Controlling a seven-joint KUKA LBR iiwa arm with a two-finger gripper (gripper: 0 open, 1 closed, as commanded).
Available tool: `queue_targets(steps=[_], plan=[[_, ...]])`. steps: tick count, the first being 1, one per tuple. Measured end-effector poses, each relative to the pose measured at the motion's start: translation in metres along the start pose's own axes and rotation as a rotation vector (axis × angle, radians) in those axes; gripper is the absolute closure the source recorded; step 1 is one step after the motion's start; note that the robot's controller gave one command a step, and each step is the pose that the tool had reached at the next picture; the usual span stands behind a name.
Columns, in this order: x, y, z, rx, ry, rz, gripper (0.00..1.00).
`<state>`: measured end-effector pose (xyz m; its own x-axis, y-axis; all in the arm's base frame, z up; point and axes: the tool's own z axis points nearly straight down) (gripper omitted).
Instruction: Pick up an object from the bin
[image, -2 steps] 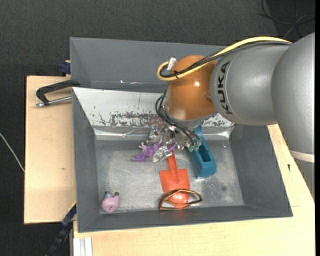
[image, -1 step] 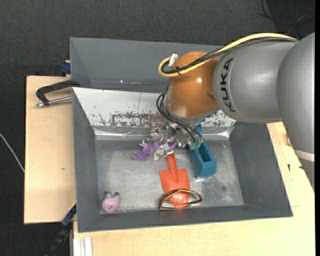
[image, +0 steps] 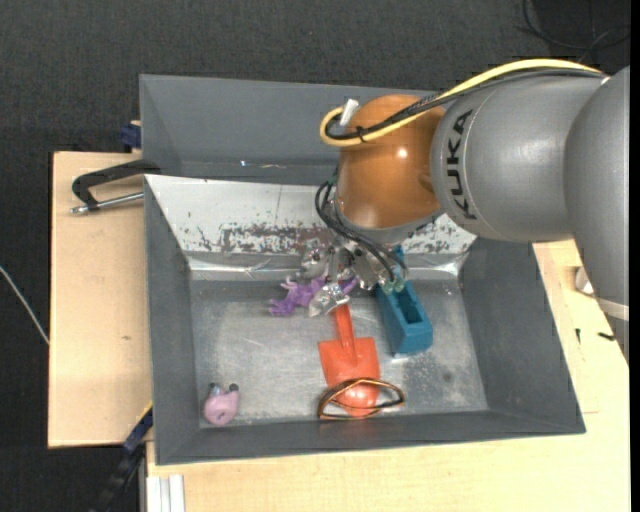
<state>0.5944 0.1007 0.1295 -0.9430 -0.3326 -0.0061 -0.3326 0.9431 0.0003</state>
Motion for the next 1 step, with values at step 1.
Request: queue_targets(steps=[1], plan=[[-0.001, 0.0, -0.009, 0.0, -0.003, 0.001, 1.0]])
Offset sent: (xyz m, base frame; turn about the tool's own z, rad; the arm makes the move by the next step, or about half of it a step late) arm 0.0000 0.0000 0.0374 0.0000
